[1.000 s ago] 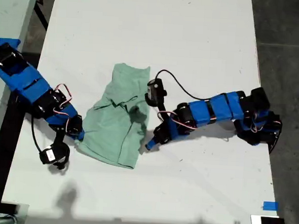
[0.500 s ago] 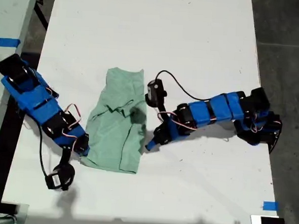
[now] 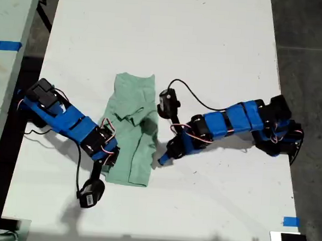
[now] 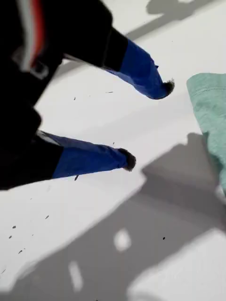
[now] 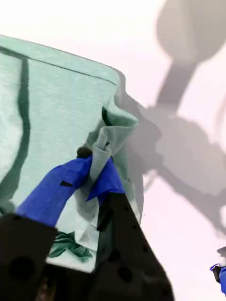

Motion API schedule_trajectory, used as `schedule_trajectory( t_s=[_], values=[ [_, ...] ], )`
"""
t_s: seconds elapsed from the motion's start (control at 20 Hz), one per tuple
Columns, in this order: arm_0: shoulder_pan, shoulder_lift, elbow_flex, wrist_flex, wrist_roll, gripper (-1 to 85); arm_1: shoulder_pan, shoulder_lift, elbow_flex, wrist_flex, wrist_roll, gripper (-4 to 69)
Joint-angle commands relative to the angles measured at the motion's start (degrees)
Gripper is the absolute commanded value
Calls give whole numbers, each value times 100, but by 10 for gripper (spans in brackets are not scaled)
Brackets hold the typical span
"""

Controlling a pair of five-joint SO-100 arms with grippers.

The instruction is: Fold tshirt

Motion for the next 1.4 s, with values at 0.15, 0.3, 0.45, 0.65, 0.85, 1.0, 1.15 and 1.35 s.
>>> schedule_trajectory(
  t_s=[0.15, 0.3, 0.45, 0.65, 0.85, 1.0, 1.15, 1.35],
  values=[
    [316, 1090, -352, 220, -281, 1, 9, 176, -26, -220, -35, 257],
    [545, 1406, -176, 229, -580, 1, 26, 158, -26, -229, -53, 257],
    [343, 1239, -202, -264, -527, 1, 35, 132, -26, -299, -105, 257],
    [114, 949, -202, -1195, -378, 4, -35, 141, -18, -246, -35, 257],
    [-18, 773, -202, -2118, 237, 299, -62, 132, 44, -334, 0, 257],
    [-343, 193, -255, -2716, 967, 299, -70, 132, 62, -343, -9, 257],
    [-439, 176, -308, -2654, 958, 316, -97, 149, 70, -281, 35, 258],
    [-290, 905, -176, -1362, 448, 325, -105, 167, 79, -264, 53, 256]
  ],
)
